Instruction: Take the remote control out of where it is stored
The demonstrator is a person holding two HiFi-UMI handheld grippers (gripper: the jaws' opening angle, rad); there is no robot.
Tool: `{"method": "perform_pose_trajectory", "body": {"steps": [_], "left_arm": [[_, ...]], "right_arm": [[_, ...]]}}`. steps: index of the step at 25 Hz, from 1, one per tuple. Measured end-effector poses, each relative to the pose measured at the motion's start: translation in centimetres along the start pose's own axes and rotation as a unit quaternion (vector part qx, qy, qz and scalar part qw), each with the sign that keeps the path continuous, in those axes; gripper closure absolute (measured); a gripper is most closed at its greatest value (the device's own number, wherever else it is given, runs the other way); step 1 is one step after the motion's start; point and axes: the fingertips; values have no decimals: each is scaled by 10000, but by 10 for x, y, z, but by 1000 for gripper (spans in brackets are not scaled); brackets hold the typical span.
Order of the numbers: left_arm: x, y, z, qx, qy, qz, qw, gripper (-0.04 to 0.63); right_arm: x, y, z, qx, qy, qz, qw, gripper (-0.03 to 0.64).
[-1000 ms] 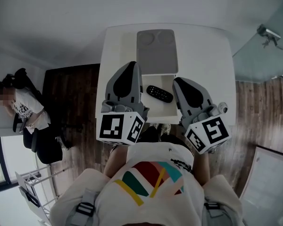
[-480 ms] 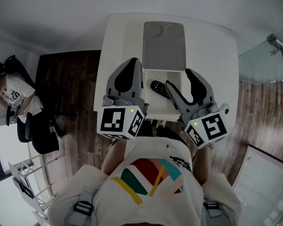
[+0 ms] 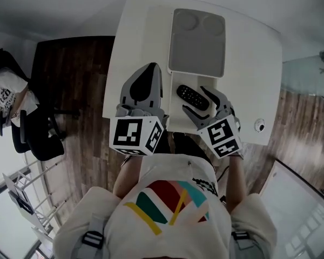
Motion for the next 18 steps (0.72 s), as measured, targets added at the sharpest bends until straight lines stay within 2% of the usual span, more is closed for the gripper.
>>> {"method": "perform_pose_trajectory", "body": {"steps": [3, 8, 18], "left_arm": [[3, 12, -15, -47, 133, 77, 9999, 588], [1, 19, -38, 690, 173, 241, 9972, 588], [8, 35, -71, 195, 390, 266, 9987, 588]], "right_arm": [[17, -4, -23, -237, 745, 58, 9969, 304], [42, 4, -48, -286, 1720, 457, 9836, 304], [81, -3, -80, -765, 2834, 304, 9555, 305]]}}
Point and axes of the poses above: the fingertips, and each gripper's own axes: x forward along the fingers, y to its left, z out of its top, and after that the axes turned 7 degrees about y, right-handed
